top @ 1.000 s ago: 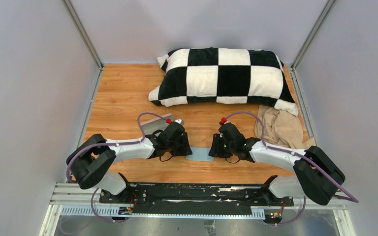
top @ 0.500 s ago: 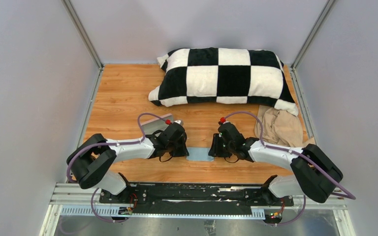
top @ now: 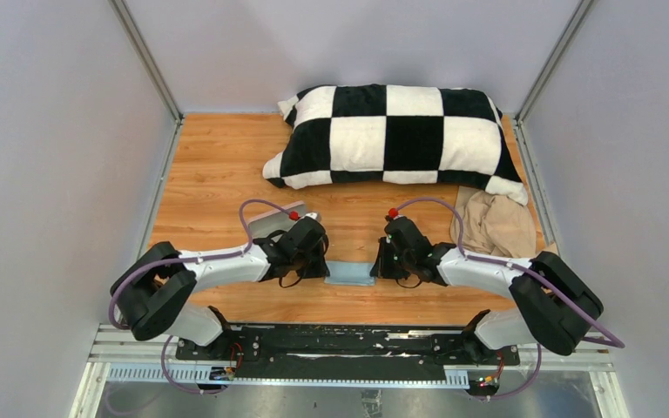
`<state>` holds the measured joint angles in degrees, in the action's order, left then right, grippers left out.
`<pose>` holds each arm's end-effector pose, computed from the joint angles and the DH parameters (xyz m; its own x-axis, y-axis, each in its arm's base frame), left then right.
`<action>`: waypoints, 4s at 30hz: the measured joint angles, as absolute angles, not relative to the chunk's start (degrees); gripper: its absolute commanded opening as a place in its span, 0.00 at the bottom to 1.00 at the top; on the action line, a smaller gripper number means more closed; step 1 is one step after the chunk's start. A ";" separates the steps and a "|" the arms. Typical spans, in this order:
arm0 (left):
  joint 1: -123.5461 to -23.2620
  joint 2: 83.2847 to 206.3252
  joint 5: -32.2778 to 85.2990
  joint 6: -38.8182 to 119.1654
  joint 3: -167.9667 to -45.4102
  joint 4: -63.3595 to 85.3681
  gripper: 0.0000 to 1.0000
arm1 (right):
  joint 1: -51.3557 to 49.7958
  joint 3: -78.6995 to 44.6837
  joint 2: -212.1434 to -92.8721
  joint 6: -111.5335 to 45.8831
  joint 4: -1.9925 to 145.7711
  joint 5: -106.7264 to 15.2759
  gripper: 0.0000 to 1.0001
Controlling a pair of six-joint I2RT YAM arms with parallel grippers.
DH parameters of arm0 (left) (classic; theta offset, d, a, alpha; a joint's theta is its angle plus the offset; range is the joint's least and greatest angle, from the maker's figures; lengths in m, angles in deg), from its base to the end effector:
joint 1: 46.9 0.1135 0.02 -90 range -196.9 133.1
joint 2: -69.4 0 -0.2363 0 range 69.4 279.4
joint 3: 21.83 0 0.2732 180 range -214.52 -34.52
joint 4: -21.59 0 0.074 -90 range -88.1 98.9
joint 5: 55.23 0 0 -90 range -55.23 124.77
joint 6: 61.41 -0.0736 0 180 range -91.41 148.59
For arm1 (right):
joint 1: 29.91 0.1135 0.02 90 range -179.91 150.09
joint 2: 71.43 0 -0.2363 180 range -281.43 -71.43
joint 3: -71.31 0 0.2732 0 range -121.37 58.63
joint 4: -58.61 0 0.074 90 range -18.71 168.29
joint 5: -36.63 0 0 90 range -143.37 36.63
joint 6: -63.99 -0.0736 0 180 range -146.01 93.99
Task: Organize the sunglasses
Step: Pick up the glasses cleaning cloth from the center of the board, then place the glasses cleaning cloth in the sunglasses case.
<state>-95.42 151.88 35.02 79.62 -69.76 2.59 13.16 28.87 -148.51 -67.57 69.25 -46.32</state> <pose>0.2001 -0.2259 0.0741 -0.9162 -0.1375 -0.3764 0.0559 0.8863 -0.4597 0.2096 0.2083 0.0840 -0.8799 0.0788 -0.4687 -0.2100 0.8203 0.5321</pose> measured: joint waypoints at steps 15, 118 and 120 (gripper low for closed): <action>-95.42 140.25 42.69 78.31 -70.66 -7.81 0.00 | 15.81 17.96 -153.16 -66.41 72.42 -45.55 0.00; -69.56 133.89 48.97 64.82 -71.69 -15.55 0.43 | 18.60 -20.16 -185.25 -54.89 73.38 -42.27 0.43; -69.56 130.39 48.79 65.04 -71.69 -16.33 0.43 | 18.60 -19.81 -182.84 -54.50 73.51 -42.67 0.46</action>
